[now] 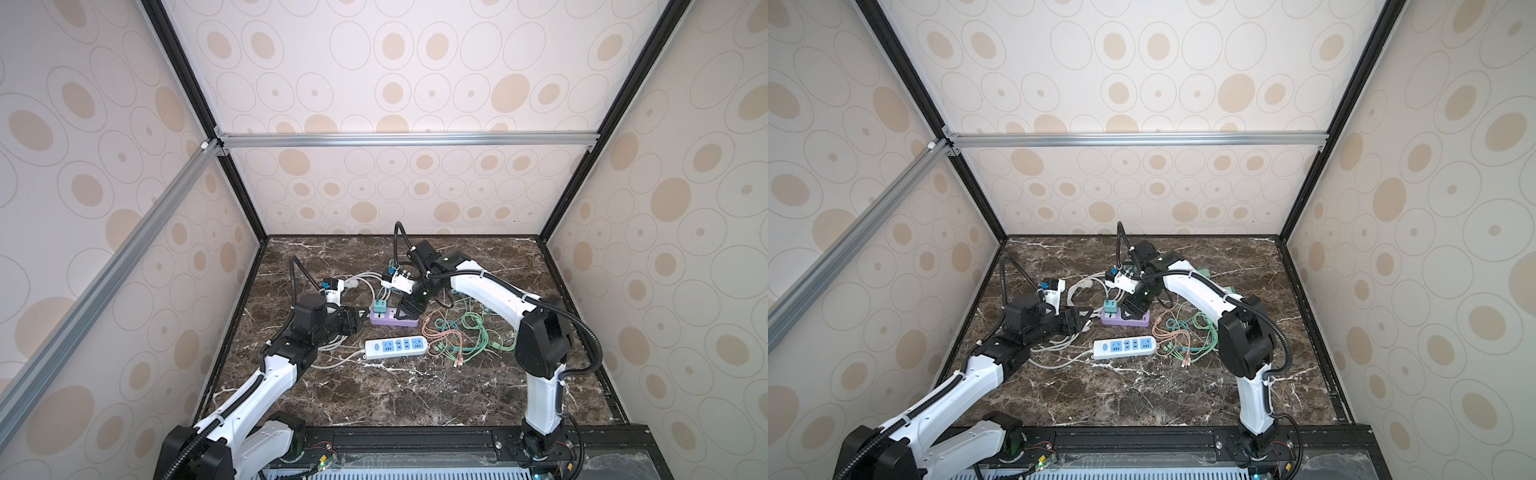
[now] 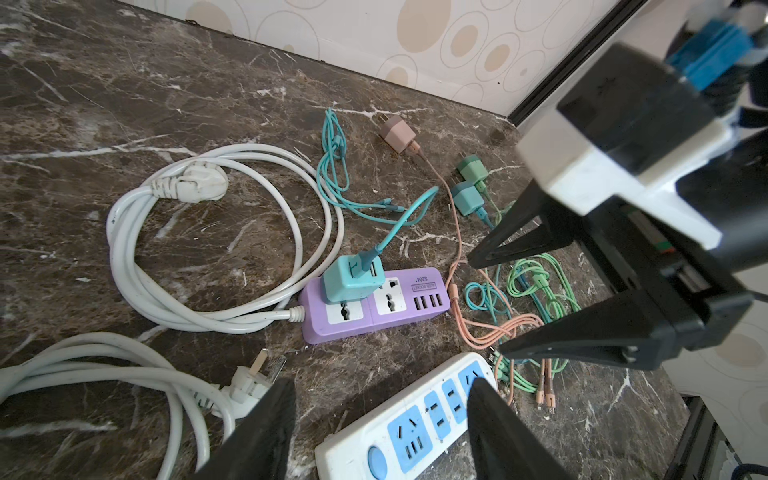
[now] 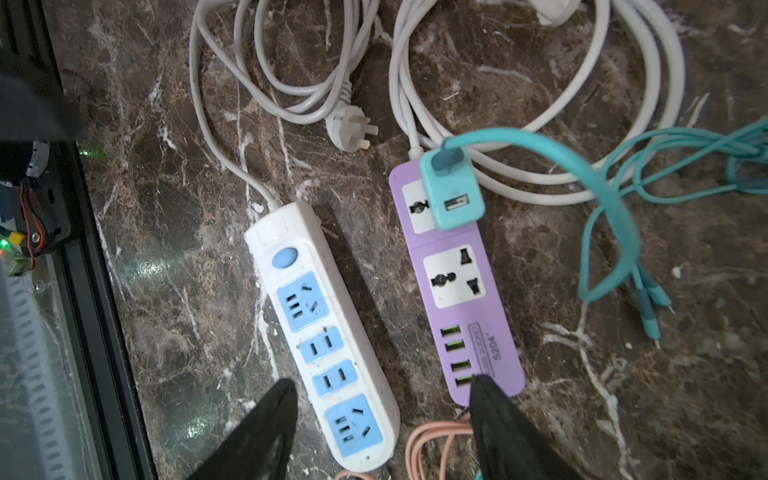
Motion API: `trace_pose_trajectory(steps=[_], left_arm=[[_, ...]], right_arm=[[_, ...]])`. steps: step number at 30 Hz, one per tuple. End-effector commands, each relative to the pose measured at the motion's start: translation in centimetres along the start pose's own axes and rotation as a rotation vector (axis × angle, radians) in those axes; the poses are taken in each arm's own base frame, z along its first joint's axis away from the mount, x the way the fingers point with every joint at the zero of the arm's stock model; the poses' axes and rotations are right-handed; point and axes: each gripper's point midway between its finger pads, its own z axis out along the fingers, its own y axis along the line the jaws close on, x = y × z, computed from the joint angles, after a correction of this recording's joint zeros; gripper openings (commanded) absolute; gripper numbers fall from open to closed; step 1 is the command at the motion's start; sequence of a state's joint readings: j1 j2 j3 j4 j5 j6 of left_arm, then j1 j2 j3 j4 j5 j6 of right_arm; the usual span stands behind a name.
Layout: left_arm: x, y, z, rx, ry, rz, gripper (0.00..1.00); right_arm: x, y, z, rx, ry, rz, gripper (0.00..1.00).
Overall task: Insert the plug
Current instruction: 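Open the right gripper and lift it off the plugged-in teal charger, then move the right gripper over the group of mint and teal charger cubes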
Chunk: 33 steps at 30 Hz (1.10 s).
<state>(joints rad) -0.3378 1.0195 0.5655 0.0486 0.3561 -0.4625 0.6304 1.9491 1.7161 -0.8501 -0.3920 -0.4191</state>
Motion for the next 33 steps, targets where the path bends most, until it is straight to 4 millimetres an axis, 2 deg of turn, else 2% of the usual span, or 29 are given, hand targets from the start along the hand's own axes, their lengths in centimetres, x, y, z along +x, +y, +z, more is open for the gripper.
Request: trace_pose_trajectory(steps=[1,16,23,28,33], left_arm=[[-2.1,-0.9,-0.7,0.005,-0.050,0.032,0.67],[-2.6,-1.2,-1.1,0.016,-0.087,0.048,0.70],[-2.6,-1.2,-1.3,0.022,-0.095,0.044,0.71],[-2.6,-1.1,-1.4,0.013,-0.105,0.045,0.72],[-2.7,-0.9,-1.7,0.003,-0.119,0.042,0.73]], right_arm=[[-0.1,-1.0,-2.3,0.044,-0.070,0.060,0.68],[4.3,-5.2,-7.4,0.278,-0.226,0.302,0.67],[6.3,-8.1,-9.4,0.419,-0.267,0.422,0.65],[7.9,-10.9,-10.3,0.567,-0.244,0.492,0.64],[8.4,-12.2,-10.3,0.623,-0.221,0.523,0.64]])
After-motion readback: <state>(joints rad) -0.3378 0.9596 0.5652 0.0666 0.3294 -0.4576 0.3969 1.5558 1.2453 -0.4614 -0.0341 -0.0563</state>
